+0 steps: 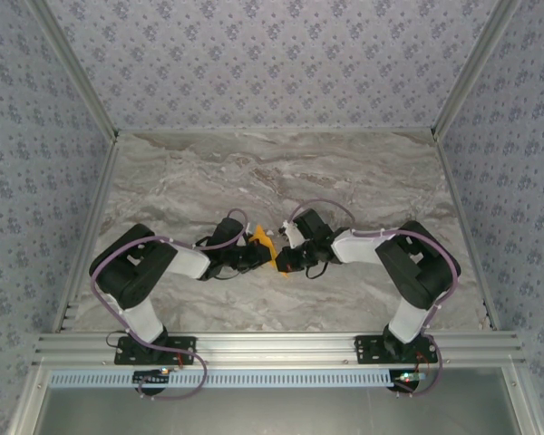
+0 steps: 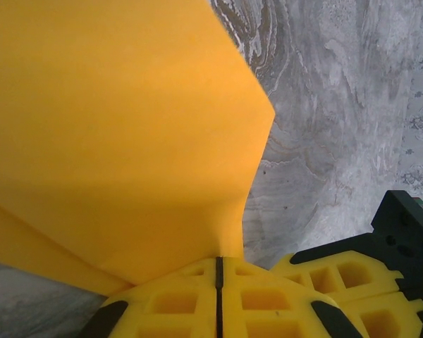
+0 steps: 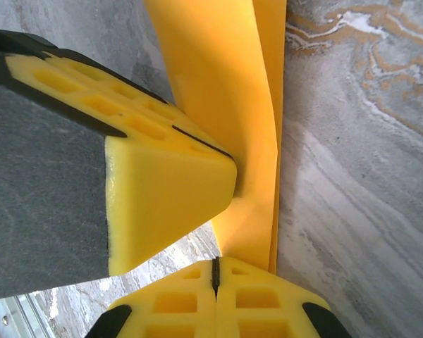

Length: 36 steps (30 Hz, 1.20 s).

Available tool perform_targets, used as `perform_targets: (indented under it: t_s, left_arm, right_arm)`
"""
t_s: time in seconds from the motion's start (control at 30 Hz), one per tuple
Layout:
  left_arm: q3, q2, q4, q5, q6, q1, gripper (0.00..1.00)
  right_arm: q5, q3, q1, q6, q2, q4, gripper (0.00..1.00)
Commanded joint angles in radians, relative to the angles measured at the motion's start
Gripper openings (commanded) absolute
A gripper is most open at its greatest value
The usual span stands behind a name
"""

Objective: Fold a paper plane with a square sheet of paper (pick it up from the middle)
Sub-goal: Fold the wing for the fifth time at the center of the table.

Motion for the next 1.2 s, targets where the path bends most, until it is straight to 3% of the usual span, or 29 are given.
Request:
perform_targets:
  t_s: [0.0,0.47,1.17]
  left_arm:
    - [0.008,0.016,-0.095,-0.077,0.024,-0.005,0.08]
    - [0.055,0.027,-0.314,-0.146,0.046,-0.006,0.00]
    - [0.071,0.048,-0.329,-0.139,0.051,-0.006,0.00]
  right_arm:
    - [0.016,0.003,0.002,-0.001,0.025,-0.066,0.00]
    - [0.002,-0.032,-0.010,-0.050,-0.051,-0.143,0.00]
    - [0.032,-0.049,-0.021,-0.076,-0.099,-0.233,0.00]
